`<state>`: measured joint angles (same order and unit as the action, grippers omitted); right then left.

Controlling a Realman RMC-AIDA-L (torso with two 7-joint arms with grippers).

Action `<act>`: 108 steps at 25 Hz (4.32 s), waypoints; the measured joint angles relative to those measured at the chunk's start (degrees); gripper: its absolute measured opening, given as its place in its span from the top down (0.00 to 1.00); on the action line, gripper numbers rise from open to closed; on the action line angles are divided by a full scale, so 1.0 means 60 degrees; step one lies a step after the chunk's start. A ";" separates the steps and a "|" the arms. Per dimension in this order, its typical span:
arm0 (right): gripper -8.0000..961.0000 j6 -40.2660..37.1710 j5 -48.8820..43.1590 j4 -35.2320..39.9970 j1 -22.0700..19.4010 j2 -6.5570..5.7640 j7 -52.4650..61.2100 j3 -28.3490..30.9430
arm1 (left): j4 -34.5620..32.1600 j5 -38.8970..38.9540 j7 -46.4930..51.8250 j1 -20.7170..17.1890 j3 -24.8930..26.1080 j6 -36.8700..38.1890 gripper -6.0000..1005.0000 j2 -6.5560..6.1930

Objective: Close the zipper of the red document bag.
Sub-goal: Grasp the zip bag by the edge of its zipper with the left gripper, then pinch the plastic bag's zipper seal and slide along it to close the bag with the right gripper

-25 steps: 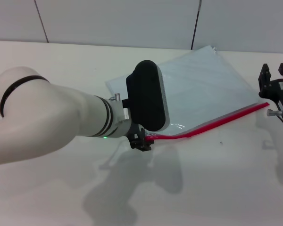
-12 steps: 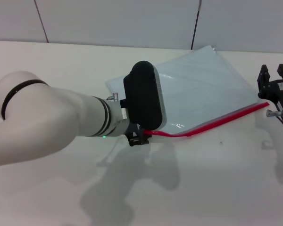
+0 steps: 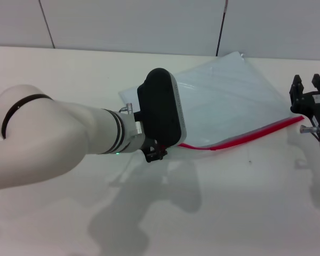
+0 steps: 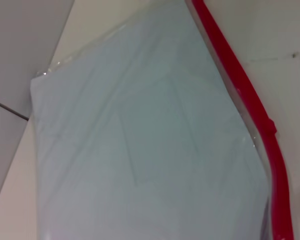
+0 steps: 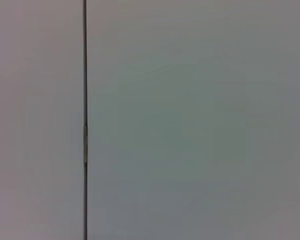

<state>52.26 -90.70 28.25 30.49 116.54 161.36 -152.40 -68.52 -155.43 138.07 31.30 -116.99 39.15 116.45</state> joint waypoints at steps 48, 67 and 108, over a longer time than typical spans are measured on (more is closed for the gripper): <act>0.59 -0.2799 -0.1036 0.5390 -0.0575 -0.2321 0.0000 0.1191 | -0.0690 -0.1156 0.1114 -0.1436 0.0256 -0.2980 0.94 0.0000; 0.59 -0.9321 -0.4594 0.7810 -0.1022 -0.2361 -0.0219 0.5267 | -0.0834 -0.1134 0.1129 -0.1453 0.0360 -0.2995 0.94 0.0000; 0.66 -1.1712 -0.5003 0.7753 -0.1662 -0.0041 -1.1245 0.7015 | -0.1004 -0.1121 0.1246 -0.1469 0.0428 -0.2965 0.94 -0.0030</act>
<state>-18.01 -120.72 74.77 20.52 116.30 93.90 -110.31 -74.54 -162.16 145.55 22.49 -114.42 21.36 116.28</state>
